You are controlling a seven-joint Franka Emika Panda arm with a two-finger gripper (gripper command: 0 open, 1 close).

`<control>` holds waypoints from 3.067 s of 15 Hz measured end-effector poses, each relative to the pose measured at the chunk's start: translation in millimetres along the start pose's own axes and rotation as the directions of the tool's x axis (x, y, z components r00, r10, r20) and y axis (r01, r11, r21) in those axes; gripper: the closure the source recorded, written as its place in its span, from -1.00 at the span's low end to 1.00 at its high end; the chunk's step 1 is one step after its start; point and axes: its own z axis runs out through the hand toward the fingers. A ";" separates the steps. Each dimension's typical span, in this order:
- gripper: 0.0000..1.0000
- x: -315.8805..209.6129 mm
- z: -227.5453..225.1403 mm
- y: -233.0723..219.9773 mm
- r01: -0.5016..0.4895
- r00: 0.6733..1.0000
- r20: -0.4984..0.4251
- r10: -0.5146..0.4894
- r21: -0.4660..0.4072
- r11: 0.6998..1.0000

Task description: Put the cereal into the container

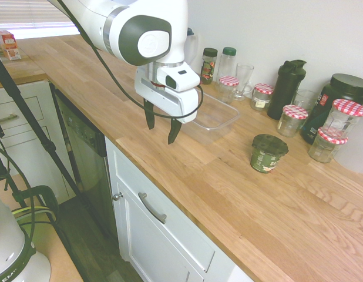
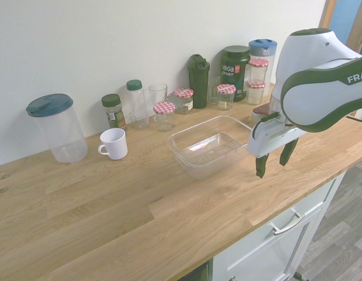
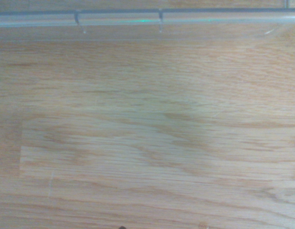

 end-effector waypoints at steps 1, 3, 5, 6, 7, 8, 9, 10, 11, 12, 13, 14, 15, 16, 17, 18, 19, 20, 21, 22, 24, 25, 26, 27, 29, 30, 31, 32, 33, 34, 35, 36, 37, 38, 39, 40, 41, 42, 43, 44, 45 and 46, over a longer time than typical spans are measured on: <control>-1.00 0.3 0.7 0.1 -0.003 1.000 0.001 0.003 -0.001 1.000; -1.00 2.8 4.1 -3.8 -0.029 1.000 -0.006 0.029 0.005 1.000; -1.00 12.5 -4.3 -9.7 -0.048 0.998 -0.036 0.049 0.018 0.999; -1.00 21.4 -13.5 -10.9 -0.059 0.997 -0.057 0.060 0.028 0.998; -1.00 32.1 -23.7 -9.7 -0.070 0.994 -0.079 0.073 0.035 0.997; -1.00 44.3 -34.2 -6.6 -0.085 0.991 -0.101 0.088 0.039 0.996; -1.00 57.8 -44.4 -2.5 -0.102 0.987 -0.122 0.106 0.045 0.994; -1.00 73.0 -52.7 3.0 -0.124 0.982 -0.138 0.131 0.053 0.991; -1.00 90.3 -59.7 10.3 -0.151 0.976 -0.150 0.159 0.062 0.987; -1.00 108.3 -65.0 18.7 -0.178 0.970 -0.156 0.187 0.071 0.982; -1.00 125.6 -68.2 27.7 -0.199 0.965 -0.158 0.209 0.076 0.977; -1.00 143.0 -70.1 38.2 -0.218 0.960 -0.160 0.228 0.079 0.973; -1.00 157.5 -71.0 46.6 -0.234 0.956 -0.162 0.244 0.080 0.969; -1.00 170.4 -70.3 53.9 -0.247 0.953 -0.162 0.257 0.080 0.966; -1.00 182.2 -67.8 61.5 -0.258 0.950 -0.161 0.267 0.076 0.963; -1.00 191.1 -63.9 66.6 -0.267 0.948 -0.158 0.275 0.072 0.961; -1.00 198.8 -59.0 70.2 -0.274 0.947 -0.156 0.282 0.068 0.959; -1.00 204.4 -52.7 73.1 -0.280 0.946 -0.152 0.286 0.064 0.958; -1.00 208.1 -44.8 74.3 -0.283 0.946 -0.148 0.289 0.063 0.957; -1.00 210.6 -37.1 74.4 -0.283 0.946 -0.143 0.290 0.063 0.957; -1.00 213.6 -24.5 72.0 -0.279 0.948 -0.142 0.286 0.070 0.958; -1.00 214.9 -19.2 70.1 -0.279 0.947 -0.142 0.288 0.081 0.957; -1.00 216.2 -13.6 68.2 -0.279 0.947 -0.138 0.290 0.090 0.956; -1.00 217.4 -7.5 65.9 -0.281 0.947 -0.133 0.293 0.100 0.954; -1.00 218.8 4.8 61.5 -0.281 0.948 -0.124 0.294 0.108 0.953; -1.00 219.6 10.9 59.6 -0.281 0.948 -0.124 0.294 0.109 0.953; -1.00 220.4 15.6 58.0 -0.280 0.948 -0.126 0.293 0.111 0.954; -1.00 221.5 20.4 57.1 -0.279 0.947 -0.130 0.293 0.112 0.954; -1.00 222.7 24.3 56.4 -0.280 0.946 -0.134 0.294 0.115 0.953; -1.00 224.1 27.6 56.2 -0.283 0.945 -0.136 0.298 0.117 0.952; -1.00 225.5 30.2 56.2 -0.287 0.944 -0.136 0.302 0.119 0.950; -1.00 227.2 32.4 56.0 -0.293 0.941 -0.137 0.309 0.125 0.948; -1.00 228.6 35.2 55.6 -0.298 0.939 -0.137 0.315 0.132 0.945; -1.00 230.7 38.1 54.5 -0.304 0.936 -0.138 0.323 0.139 0.942; -1.00 233.9 40.6 52.4 -0.310 0.934 -0.138 0.330 0.146 0.939; -1.00 237.6 43.2 50.2 -0.315 0.931 -0.142 0.336 0.151 0.937; -1.00 242.9 44.8 48.4 -0.323 0.927 -0.147 0.345 0.156 0.933; -1.00 248.7 46.5 47.1 -0.332 0.922 -0.153 0.356 0.162 0.929; -1.00 254.2 48.8 46.9 -0.342 0.917 -0.158 0.367 0.164 0.925; -1.00 259.2 50.9 46.3 -0.350 0.912 -0.164 0.376 0.167 0.922; -1.00 262.7 52.3 44.8 -0.357 0.908 -0.169 0.384 0.173 0.918; -1.00 265.3 53.1 42.7 -0.361 0.905 -0.172 0.390 0.176 0.916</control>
